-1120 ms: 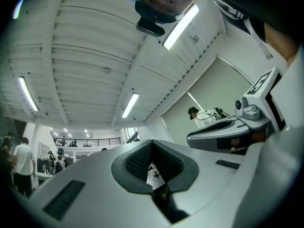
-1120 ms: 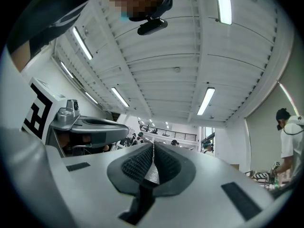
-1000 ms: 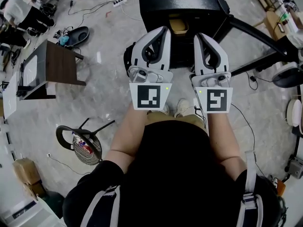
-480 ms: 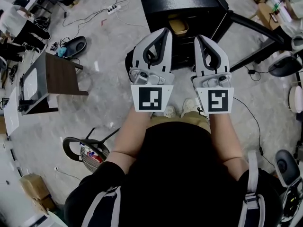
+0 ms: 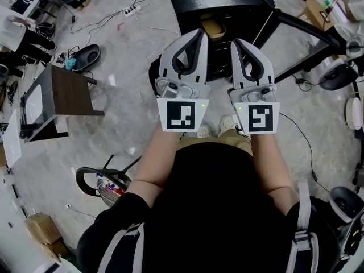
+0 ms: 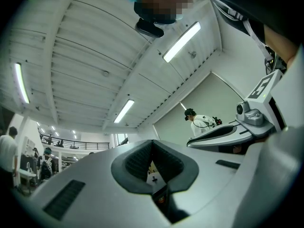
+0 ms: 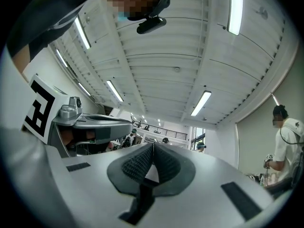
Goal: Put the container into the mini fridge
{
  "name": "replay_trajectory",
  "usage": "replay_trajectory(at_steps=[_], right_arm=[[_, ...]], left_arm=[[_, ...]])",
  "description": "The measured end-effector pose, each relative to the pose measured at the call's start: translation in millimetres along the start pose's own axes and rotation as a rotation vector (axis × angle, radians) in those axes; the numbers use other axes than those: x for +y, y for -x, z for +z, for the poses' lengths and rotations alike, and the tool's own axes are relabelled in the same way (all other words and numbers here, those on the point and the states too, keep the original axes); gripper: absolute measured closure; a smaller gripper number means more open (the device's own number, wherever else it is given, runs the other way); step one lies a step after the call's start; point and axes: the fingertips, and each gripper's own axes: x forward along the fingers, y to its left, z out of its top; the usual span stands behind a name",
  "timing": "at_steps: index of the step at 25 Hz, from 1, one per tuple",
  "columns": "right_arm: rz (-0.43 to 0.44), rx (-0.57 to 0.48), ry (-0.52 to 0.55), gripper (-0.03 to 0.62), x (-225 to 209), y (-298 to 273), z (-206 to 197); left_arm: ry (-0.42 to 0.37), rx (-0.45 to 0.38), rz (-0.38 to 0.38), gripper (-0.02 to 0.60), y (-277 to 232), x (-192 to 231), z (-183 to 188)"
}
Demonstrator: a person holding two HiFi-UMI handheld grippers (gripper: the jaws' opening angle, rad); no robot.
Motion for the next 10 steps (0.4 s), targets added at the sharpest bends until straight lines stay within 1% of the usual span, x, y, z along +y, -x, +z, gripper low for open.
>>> replay_trajectory(at_steps=[4,10], right_arm=[[-0.001,0.002,0.01,0.557,4.4,-5.1,-1.9],[-0.003,-0.01,0.004,0.557,0.3,-6.4,-3.1]], left_arm=[[0.006,-0.004,-0.004,0.558,3.9,5.7,-2.8],[0.003,-0.002,-0.005,0.558,1.2,2.1,-5.8]])
